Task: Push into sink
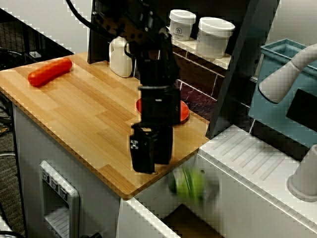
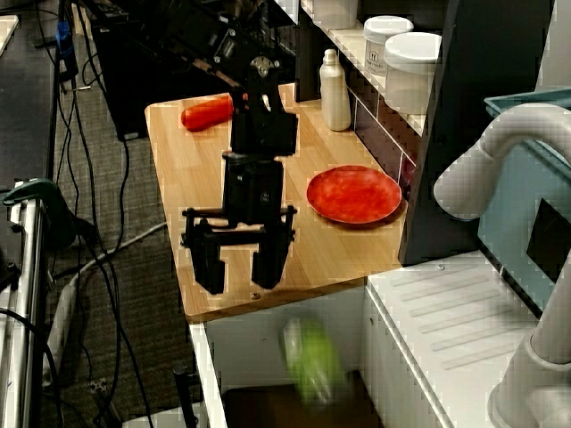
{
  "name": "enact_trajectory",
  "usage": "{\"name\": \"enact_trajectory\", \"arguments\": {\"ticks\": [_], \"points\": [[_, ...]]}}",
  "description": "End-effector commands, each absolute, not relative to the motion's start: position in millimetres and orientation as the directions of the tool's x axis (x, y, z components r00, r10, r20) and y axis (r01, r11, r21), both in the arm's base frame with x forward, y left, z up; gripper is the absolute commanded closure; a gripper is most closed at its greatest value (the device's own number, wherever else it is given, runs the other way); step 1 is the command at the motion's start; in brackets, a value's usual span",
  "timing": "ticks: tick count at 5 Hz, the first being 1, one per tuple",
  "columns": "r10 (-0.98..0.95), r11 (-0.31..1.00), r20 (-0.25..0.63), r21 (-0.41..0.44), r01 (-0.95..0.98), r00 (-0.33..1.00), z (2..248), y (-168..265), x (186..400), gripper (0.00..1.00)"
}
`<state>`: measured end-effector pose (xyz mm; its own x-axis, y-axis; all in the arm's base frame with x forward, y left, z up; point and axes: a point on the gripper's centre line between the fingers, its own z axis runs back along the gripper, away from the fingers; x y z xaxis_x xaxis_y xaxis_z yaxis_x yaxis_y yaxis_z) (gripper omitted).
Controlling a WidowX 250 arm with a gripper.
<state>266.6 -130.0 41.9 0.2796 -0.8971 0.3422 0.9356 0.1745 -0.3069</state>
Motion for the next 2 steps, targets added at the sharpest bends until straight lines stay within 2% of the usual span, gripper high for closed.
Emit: {"name": "enact_trajectory", "arguments": {"ticks": [1,2], "points": [[-0.882,0.177,0.378,-0.288,0.941,0.281,53.1,-145.1,263.9,0.0],[-0.885,0.182,0.371,-0.281,0.943,0.281,53.7,-138.8,262.8,0.0]]}}
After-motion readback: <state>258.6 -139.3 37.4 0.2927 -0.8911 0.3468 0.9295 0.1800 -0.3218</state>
